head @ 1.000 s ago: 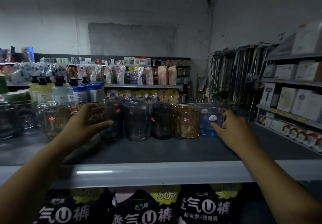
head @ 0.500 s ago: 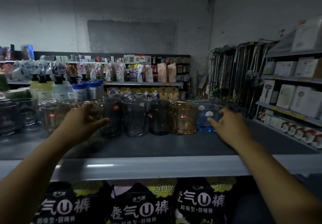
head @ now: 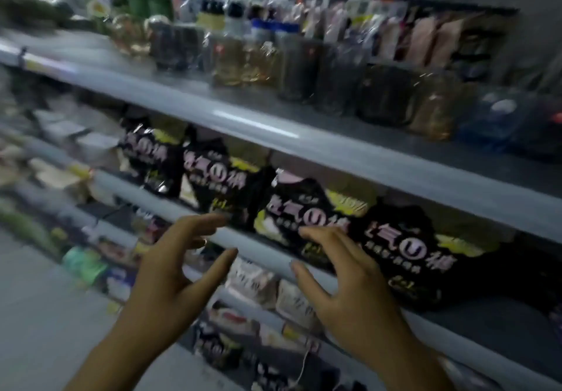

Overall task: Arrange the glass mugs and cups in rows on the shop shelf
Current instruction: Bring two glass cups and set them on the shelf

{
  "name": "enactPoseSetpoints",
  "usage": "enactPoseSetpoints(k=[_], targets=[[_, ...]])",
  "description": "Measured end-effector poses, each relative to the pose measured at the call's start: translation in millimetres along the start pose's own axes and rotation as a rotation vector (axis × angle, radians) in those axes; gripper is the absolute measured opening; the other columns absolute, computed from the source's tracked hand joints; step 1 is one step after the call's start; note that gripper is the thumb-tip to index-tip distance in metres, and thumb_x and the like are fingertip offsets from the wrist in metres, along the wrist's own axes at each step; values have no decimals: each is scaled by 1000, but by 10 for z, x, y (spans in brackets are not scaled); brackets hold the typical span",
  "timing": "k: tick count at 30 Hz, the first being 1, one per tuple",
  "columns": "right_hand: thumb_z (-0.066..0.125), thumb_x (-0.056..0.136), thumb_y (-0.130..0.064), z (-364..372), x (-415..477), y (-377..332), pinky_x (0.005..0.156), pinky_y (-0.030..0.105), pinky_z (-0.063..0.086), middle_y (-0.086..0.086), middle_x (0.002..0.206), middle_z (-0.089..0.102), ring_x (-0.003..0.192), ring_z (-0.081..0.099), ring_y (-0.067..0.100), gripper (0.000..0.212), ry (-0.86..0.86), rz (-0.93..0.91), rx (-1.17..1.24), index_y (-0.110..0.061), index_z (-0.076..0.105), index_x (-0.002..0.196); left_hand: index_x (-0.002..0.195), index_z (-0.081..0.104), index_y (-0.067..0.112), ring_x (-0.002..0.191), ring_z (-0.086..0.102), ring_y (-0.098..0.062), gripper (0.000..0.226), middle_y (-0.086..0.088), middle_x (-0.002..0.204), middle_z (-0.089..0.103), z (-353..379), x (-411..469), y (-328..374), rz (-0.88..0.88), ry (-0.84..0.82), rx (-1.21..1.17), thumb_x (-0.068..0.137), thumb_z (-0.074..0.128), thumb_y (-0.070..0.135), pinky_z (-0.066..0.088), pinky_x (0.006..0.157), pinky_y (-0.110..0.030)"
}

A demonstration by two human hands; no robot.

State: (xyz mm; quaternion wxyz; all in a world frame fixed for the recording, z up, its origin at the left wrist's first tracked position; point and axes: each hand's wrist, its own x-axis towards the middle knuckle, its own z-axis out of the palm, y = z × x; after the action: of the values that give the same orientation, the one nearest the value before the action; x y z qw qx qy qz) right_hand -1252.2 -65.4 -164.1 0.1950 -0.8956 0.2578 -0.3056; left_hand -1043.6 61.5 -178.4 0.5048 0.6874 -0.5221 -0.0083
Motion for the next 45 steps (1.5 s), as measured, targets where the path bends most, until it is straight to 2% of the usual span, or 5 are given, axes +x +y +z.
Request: enactPoseSetpoints(k=[2, 14, 20, 31, 45], targets=[[52, 97, -57, 480, -195, 32, 96, 16, 43, -28, 134, 47, 121, 48, -5, 42, -150, 23, 70, -43, 46, 136, 123, 61, 37, 111, 62, 0, 39, 22, 120, 63, 25, -487, -160, -121, 31, -2, 86, 68, 43, 48, 86, -16], [59, 96, -51, 2434, -505, -726, 110, 37, 43, -18, 150, 42, 136, 43, 9, 55, -634, -67, 185, -39, 40, 146, 127, 58, 34, 115, 55, 3, 42, 23, 122, 57, -908, -2330, -1017, -720, 289, 259, 88, 69, 42, 50, 97, -29], [61, 97, -45, 3451, -131, -1646, 108, 24, 38, -18, 149, 41, 135, 40, 5, 51, -745, -178, 207, -37, 41, 144, 128, 57, 35, 116, 55, -1, 42, 26, 123, 56, -1762, -2667, -1675, -828, 429, 312, 89, 72, 37, 50, 96, -30], [63, 96, -42, 5244, 809, -3882, 107, 32, 45, -14, 142, 48, 131, 46, 5, 49, -704, -290, 222, -32, 46, 140, 130, 54, 38, 119, 52, 3, 41, 30, 124, 52, -4138, -2459, -3307, -837, 456, 280, 91, 67, 44, 43, 96, -16], [61, 96, -43, 8058, 2796, -5338, 104, 28, 44, -11, 139, 51, 124, 50, 10, 50, -835, -398, 267, -26, 47, 141, 128, 53, 42, 117, 49, 13, 39, 35, 121, 49, -6126, -1752, -5762, -1003, 512, 367, 92, 67, 44, 40, 96, -12]])
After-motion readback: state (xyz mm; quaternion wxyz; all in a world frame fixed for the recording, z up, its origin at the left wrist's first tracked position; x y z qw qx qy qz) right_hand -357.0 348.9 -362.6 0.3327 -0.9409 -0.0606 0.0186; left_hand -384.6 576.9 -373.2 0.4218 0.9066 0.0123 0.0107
